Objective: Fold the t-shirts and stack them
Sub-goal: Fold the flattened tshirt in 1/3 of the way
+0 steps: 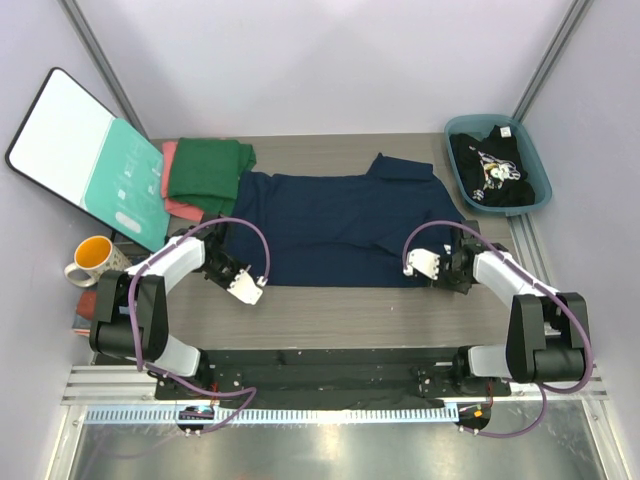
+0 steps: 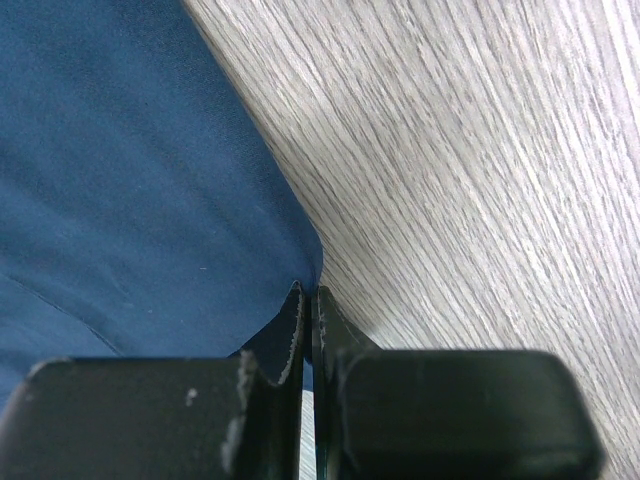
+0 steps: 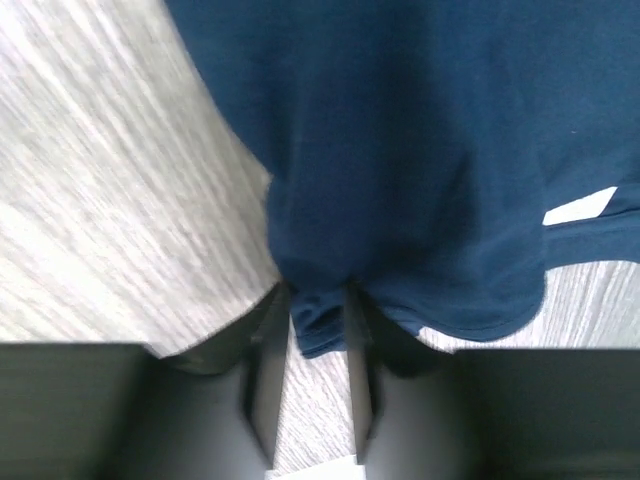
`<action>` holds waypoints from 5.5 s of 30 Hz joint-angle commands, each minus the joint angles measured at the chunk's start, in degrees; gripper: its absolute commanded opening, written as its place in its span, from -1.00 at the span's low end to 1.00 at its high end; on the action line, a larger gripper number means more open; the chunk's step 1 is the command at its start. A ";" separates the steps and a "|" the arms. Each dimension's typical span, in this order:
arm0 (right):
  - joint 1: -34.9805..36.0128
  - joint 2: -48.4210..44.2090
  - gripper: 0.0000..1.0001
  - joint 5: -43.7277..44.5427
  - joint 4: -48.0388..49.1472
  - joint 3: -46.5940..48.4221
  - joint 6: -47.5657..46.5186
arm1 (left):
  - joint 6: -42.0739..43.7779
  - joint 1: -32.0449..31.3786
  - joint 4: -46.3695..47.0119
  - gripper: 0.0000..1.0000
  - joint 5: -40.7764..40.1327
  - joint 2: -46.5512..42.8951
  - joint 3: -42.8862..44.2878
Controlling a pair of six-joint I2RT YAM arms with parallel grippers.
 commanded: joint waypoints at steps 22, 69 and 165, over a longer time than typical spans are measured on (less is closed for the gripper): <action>-7.34 0.99 -0.46 1.17 -3.34 0.60 -9.40 | -1.43 0.28 -6.06 -0.84 -0.79 -3.23 1.18; 16.73 17.95 -0.25 -13.60 3.15 20.38 1.32 | -16.90 -6.67 19.69 -0.49 1.68 5.21 3.99; 16.31 35.88 -0.84 17.79 21.10 46.13 23.54 | -19.27 -9.39 20.66 -0.59 1.76 13.30 9.53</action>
